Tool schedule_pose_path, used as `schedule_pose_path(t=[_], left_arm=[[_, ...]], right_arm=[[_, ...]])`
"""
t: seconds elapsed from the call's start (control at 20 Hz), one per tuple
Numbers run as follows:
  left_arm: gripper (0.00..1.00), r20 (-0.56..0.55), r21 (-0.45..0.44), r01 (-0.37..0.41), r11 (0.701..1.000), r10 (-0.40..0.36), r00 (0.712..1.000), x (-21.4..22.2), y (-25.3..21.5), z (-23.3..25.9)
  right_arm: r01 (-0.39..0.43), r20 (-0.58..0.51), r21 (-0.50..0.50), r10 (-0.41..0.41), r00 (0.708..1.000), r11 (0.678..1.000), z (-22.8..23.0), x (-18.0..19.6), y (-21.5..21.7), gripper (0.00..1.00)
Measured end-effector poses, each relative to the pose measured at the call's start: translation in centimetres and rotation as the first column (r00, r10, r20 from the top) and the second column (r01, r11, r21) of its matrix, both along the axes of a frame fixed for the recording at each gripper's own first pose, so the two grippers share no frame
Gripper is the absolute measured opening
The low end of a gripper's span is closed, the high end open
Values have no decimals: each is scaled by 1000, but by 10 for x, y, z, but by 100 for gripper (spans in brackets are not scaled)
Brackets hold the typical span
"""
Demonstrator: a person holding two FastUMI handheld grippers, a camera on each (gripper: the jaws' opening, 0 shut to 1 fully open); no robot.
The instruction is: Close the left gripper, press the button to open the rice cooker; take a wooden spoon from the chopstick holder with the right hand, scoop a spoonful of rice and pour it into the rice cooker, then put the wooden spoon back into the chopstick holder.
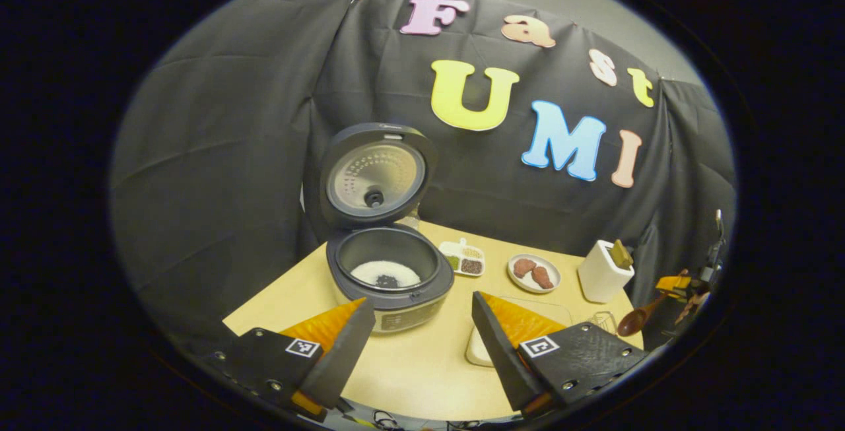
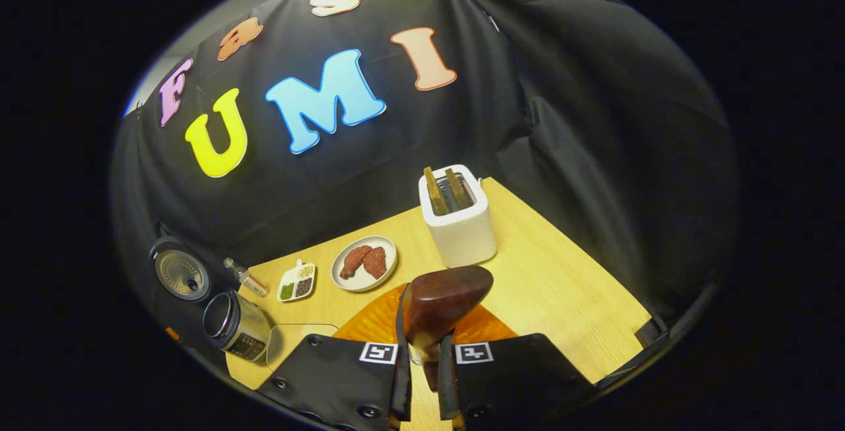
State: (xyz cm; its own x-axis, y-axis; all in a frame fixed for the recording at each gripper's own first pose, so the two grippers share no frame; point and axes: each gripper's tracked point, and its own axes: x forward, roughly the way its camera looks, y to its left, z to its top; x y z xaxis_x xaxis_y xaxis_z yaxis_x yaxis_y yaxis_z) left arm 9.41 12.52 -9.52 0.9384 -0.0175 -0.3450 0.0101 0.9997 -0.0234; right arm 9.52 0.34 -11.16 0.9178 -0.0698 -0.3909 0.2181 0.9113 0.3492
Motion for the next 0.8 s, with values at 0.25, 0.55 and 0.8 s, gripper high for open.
schedule_pose_path(t=[0.25, 0.55, 0.8], left_arm=[[94, -10, -32, 62, 998, -62, 998, 23, 25, -12], [94, -14, -12, 139, 990, -139, 990, 38, 48, -18], [94, -17, -39, 143, 989, -144, 989, 42, 70, -15]], right_arm=[[127, 1, -10, -127, 992, 992, -5, -44, -3, 18], [162, -6, 57, -162, 987, 985, -7, -73, 42, 18], [135, 9, 165, -138, 990, 977, 9, -70, 92, 18]])
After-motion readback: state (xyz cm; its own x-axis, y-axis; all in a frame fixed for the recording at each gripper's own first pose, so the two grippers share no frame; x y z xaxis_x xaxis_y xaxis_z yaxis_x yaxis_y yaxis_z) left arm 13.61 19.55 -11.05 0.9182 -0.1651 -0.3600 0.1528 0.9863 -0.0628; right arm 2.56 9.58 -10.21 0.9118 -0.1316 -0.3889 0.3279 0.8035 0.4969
